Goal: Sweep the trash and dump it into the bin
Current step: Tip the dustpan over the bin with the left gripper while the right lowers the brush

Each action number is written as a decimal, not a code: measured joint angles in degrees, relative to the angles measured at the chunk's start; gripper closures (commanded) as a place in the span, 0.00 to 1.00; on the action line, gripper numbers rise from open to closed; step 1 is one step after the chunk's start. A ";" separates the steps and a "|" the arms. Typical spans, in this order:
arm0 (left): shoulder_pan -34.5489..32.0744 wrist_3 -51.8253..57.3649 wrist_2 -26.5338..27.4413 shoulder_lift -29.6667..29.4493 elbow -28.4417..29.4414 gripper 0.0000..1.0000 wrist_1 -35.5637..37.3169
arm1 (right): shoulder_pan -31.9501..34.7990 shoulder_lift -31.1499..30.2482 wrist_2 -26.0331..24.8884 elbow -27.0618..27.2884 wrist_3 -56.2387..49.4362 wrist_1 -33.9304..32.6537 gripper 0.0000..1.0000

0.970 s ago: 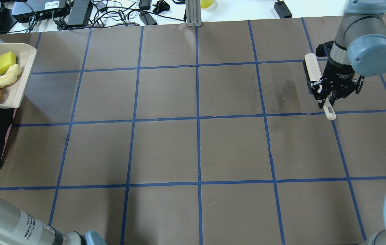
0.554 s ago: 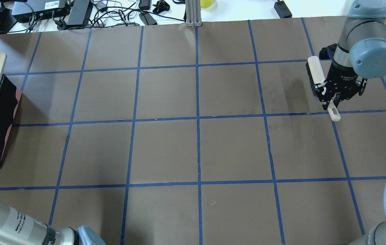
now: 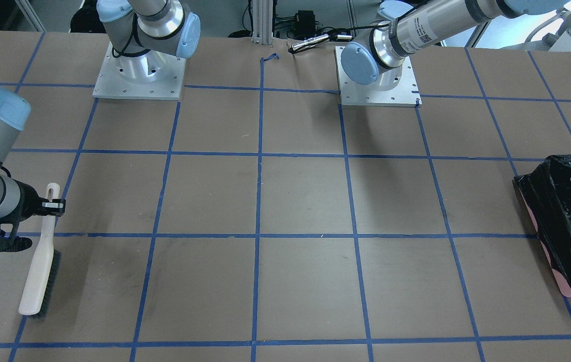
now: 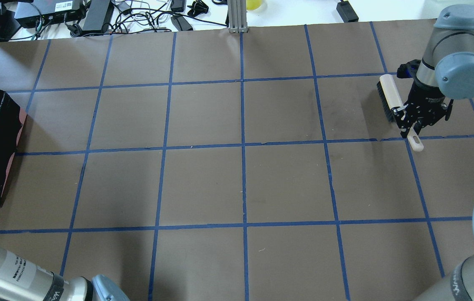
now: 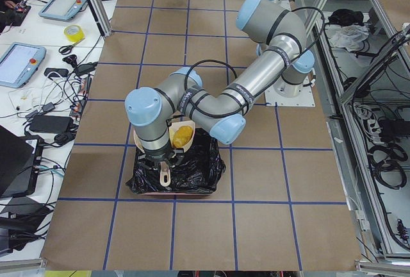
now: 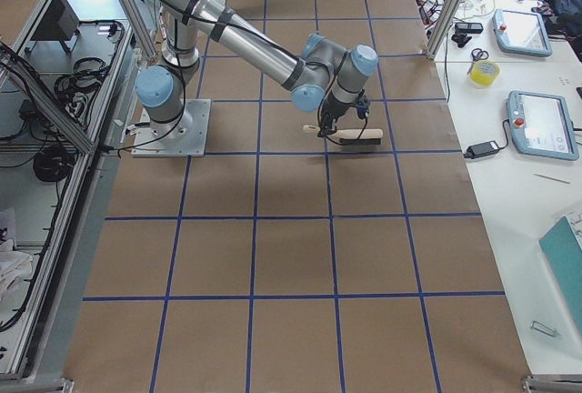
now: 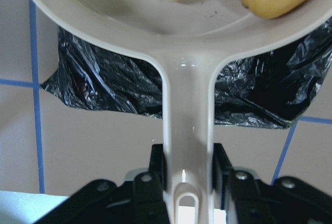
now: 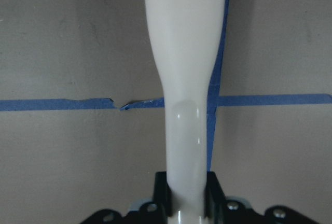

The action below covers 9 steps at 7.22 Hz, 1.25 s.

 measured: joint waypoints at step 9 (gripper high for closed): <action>-2.67 12.47 18.48 -1.01 -2.16 1.00 9.63 | 0.00 -1.53 -0.08 -2.71 0.59 0.28 0.01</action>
